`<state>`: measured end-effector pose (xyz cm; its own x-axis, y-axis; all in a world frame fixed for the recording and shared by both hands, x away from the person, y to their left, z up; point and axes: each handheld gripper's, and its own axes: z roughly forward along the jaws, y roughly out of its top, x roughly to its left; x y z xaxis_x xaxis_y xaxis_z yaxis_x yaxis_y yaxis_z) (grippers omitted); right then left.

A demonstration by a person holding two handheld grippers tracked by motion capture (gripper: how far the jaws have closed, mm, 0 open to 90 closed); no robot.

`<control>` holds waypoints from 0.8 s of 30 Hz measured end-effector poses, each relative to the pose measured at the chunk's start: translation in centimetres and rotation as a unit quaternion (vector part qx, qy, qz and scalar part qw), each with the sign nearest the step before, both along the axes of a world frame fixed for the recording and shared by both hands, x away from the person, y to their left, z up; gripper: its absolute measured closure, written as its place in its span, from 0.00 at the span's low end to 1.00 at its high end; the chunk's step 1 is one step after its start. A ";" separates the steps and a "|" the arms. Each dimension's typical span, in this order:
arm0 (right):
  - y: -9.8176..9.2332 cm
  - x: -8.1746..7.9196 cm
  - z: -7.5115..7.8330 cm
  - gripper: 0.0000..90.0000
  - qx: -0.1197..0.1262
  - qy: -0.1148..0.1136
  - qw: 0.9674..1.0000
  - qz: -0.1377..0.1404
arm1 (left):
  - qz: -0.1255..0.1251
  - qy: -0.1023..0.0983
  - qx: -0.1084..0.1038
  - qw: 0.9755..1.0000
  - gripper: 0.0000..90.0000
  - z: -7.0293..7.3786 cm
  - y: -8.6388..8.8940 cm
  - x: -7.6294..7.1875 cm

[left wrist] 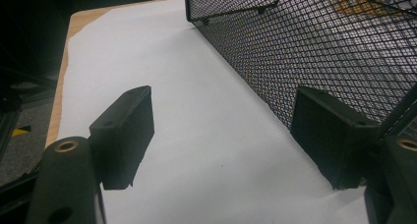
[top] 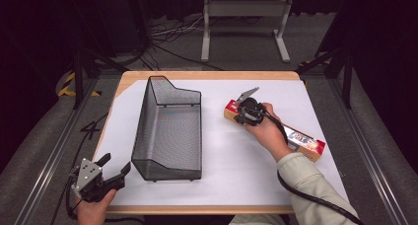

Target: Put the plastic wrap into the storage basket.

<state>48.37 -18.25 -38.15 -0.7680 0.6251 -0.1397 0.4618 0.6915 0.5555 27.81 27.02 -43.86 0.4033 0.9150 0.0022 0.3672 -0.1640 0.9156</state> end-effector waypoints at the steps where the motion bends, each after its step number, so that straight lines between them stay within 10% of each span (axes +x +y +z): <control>1: -0.4 -0.2 0.3 1.00 0.005 0.000 1.000 0.001 | 0.000 0.000 0.000 1.000 0.28 0.0 0.0 0.0; 24: -10.2 -2.3 3.6 1.00 0.038 0.000 0.998 -0.057 | 0.004 0.029 -0.004 1.000 0.27 -0.5 -0.4 1.7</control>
